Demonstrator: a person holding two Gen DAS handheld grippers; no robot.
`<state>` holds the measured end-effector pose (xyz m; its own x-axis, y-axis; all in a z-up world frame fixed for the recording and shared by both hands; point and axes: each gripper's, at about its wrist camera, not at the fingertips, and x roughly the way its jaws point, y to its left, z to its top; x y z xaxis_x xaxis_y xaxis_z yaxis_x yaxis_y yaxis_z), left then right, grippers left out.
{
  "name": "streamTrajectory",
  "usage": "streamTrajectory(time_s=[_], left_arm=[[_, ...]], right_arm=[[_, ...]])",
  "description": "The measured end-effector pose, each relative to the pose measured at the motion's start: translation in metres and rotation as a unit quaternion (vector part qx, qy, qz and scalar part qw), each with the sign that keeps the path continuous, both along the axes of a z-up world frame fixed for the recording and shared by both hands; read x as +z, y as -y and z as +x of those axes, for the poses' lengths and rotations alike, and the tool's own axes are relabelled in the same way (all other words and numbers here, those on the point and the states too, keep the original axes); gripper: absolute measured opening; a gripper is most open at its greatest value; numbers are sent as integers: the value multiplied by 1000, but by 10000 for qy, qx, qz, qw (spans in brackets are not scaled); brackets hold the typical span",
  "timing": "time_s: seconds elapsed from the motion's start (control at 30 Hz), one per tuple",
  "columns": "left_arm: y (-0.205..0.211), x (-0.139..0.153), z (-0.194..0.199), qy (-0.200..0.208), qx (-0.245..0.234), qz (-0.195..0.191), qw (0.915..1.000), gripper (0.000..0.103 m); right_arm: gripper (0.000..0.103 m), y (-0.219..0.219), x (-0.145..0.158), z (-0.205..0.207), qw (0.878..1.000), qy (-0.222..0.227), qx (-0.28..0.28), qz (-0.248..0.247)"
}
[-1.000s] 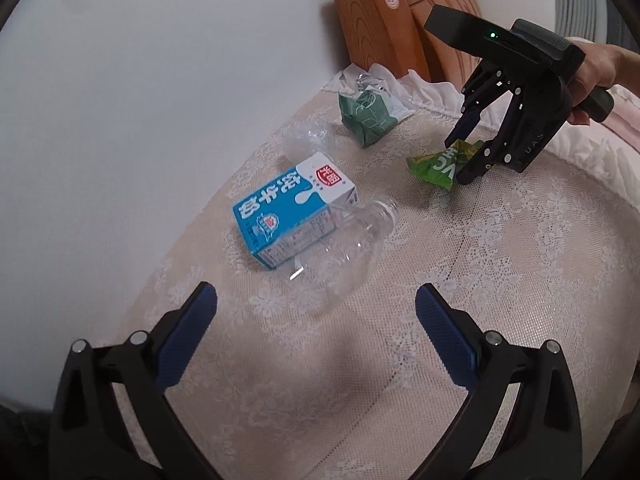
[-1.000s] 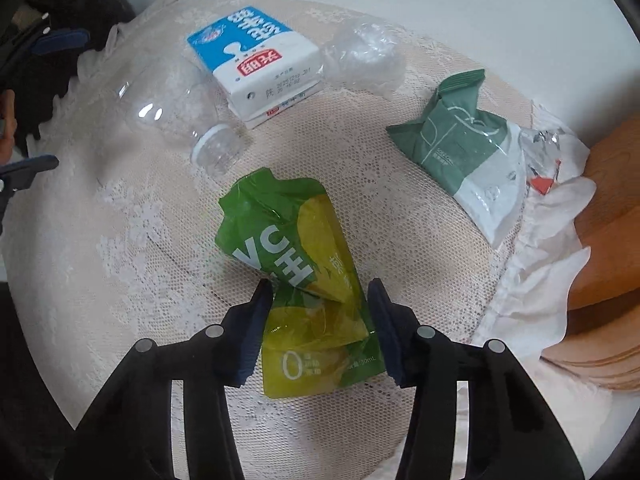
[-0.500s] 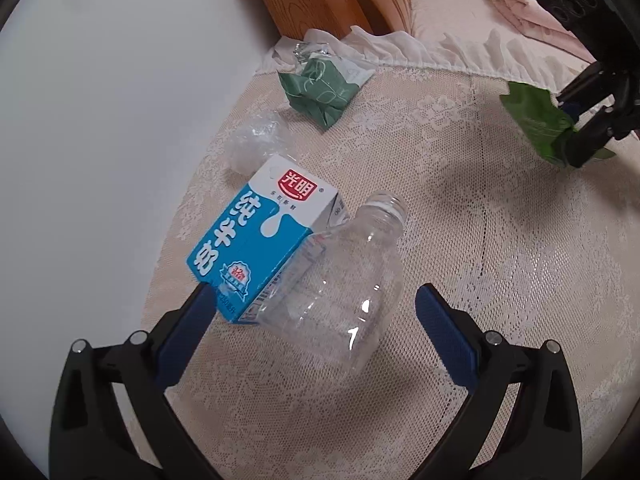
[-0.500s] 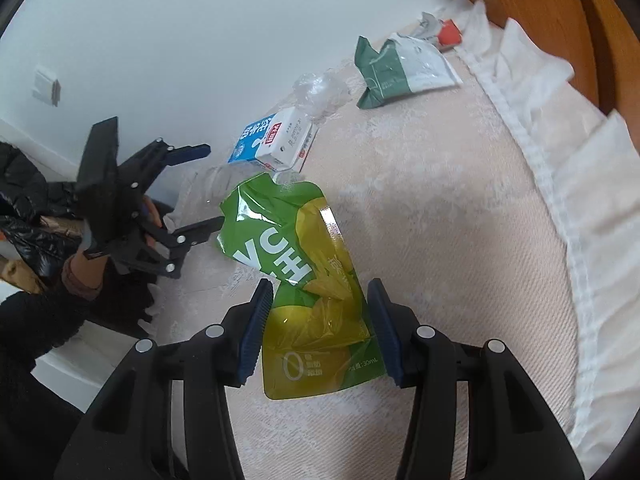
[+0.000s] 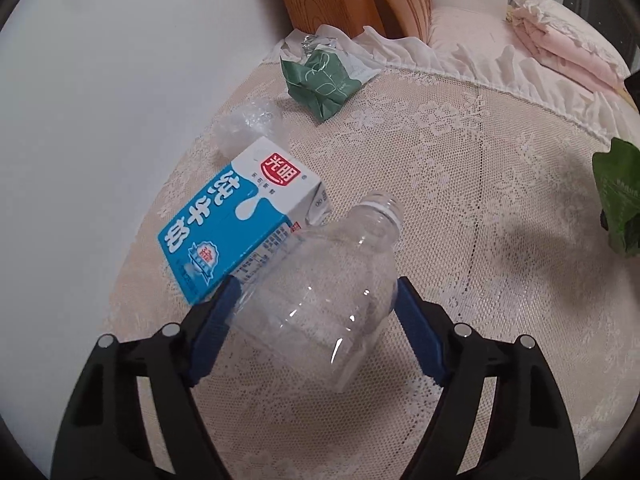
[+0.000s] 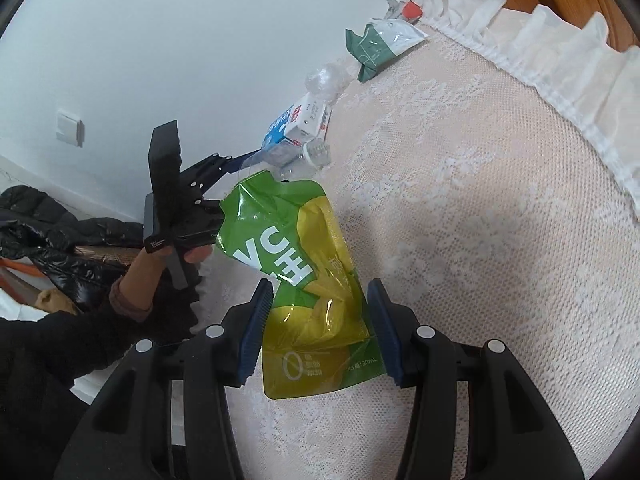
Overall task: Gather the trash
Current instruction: 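Carry the bag and bottle to the green basket and release them inside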
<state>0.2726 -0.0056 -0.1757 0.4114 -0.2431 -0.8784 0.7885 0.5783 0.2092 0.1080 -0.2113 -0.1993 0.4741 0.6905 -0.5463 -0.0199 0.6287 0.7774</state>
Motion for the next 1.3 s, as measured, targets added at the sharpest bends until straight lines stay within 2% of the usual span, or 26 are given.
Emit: streamTrajectory(time_s=[0.13,0.27,0.43,0.6,0.7,0.83,1.0,1.13,1.3], left_arm=[[-6,4,-15,-55,455,-162,9988,74],[-11,18,-40,-56,1005,-401,9941,74],[-9,42,-90,4,1393,-857,9865,74],[0,55,-146,-113,1679,-995,9807,74],[9,65,-182,-108,1697,-1026,9801,74],[35,76,-224,-242,1530,-1166,9810,74],[89,74,-272,-481,873,-1252,9871,74],[131,69,-308,-610,322,-1209,9903,74],[174,60,-349,-709,-251,-1036,9918,74]], right_arm=[[50,0,1,-12,9999,-58,-143,32],[50,3,6,-27,9996,-64,-289,-13],[50,5,13,-56,9972,-88,-737,-81],[50,6,11,-87,9963,-203,-839,-25],[50,19,15,-114,9954,-229,-912,-191],[50,43,25,-152,9921,-207,-1141,-484],[50,85,34,-218,9818,-282,-1683,-830],[50,113,35,-274,9673,-463,-2180,-1211],[50,139,21,-341,9445,-910,-2724,-1593]])
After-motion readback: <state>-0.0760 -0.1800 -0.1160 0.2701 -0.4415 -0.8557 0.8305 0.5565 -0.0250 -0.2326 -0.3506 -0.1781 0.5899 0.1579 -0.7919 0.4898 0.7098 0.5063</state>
